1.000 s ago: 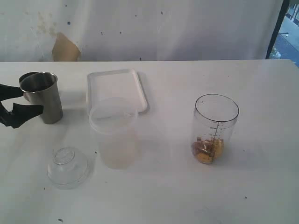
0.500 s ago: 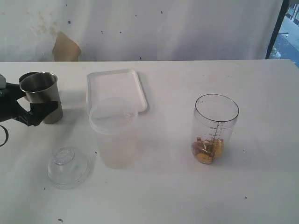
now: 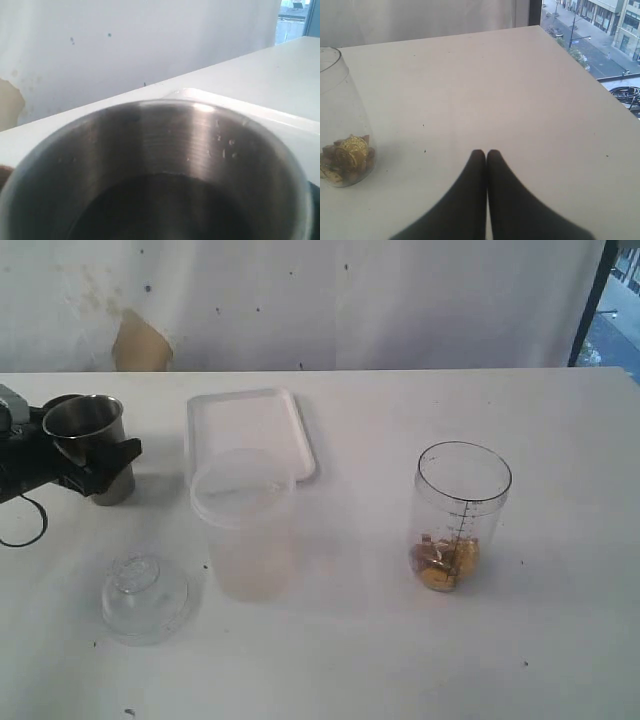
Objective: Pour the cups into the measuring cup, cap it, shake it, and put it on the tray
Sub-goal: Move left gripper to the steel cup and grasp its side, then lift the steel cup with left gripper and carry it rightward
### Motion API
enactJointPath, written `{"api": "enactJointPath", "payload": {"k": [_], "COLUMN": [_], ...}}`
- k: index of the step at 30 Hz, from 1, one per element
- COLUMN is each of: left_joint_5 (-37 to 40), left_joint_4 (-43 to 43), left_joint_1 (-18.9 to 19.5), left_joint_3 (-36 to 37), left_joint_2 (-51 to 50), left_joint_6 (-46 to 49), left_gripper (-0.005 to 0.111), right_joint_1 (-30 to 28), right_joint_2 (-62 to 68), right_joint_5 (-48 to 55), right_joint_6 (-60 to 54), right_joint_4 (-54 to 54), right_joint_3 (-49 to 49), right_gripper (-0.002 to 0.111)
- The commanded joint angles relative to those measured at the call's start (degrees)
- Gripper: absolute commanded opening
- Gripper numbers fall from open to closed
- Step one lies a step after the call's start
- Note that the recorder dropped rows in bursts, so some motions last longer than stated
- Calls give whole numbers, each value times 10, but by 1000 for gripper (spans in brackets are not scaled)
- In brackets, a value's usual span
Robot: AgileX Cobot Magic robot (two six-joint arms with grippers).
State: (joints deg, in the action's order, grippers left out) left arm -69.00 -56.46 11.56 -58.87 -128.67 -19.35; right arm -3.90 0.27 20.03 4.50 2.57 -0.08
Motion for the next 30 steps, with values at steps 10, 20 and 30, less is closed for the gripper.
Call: {"api": "enactJointPath", "payload": {"k": [10, 20, 30], "left_joint_5": [2, 19, -10], "left_joint_4": [29, 17, -3], "left_joint_1": [-11, -11, -18], "left_joint_3": [-13, -13, -22], "left_joint_2": [1, 1, 28], "left_joint_6": [-3, -18, -16], "left_gripper": [104, 10, 0], "right_joint_1": [2, 2, 2], "right_joint_2": [-3, -3, -3], "right_joint_5": [-3, -3, -3], "right_joint_6": [3, 3, 3], "right_joint_4": [2, 2, 2], "right_joint_3": [1, 1, 1], "right_gripper": [0, 0, 0]}}
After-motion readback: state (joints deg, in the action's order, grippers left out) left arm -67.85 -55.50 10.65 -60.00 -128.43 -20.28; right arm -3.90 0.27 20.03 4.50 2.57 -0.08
